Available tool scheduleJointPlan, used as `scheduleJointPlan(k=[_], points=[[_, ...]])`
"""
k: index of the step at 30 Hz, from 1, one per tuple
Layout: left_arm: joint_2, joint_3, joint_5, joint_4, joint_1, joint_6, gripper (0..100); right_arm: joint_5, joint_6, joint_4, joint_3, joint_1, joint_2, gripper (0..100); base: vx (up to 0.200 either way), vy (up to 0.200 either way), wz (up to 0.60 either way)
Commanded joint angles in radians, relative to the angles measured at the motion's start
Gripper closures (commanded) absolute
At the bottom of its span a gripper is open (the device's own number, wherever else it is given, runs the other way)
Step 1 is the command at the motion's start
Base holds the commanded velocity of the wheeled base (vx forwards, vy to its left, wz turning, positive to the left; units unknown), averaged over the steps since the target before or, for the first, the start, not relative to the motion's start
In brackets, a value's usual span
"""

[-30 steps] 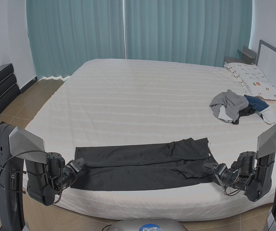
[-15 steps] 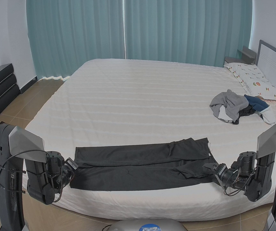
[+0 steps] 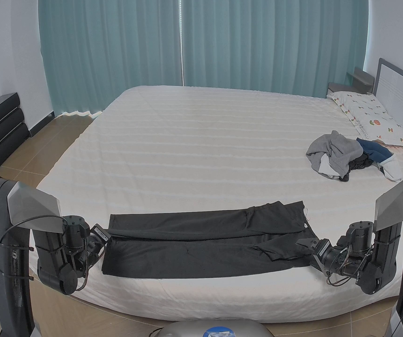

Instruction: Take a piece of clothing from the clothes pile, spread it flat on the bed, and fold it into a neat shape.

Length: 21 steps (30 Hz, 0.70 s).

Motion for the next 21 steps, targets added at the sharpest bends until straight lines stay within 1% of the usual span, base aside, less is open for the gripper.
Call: scheduleJointPlan(k=[1,8,13,17,18,21], points=[[-0.011,0.0,-0.002,-0.018,0.002,-0.001,100,0.001,0.0,-0.016,0.0,-0.001,0.002,0,0.0,0.0,0.0],[0.018,0.018,-0.003,-0.018,0.004,0.008,100,0.001,0.0,-0.016,0.0,-0.001,0.002,0,0.0,0.0,0.0],[0.055,0.02,-0.003,-0.018,-0.001,0.042,100,0.002,0.0,-0.016,-0.001,-0.001,0.0,0,0.0,0.0,0.0],[0.064,0.021,-0.003,-0.018,-0.002,0.051,100,0.001,0.003,-0.016,-0.006,-0.01,-0.021,0,0.0,0.0,0.0],[0.066,0.023,-0.003,-0.018,-0.002,0.051,0,0.001,0.003,-0.016,-0.008,-0.013,-0.038,0,0.0,0.0,0.0],[0.066,0.029,-0.003,-0.018,-0.001,0.049,0,0.001,0.002,-0.015,-0.014,-0.036,-0.083,0,0.0,0.0,0.0]])
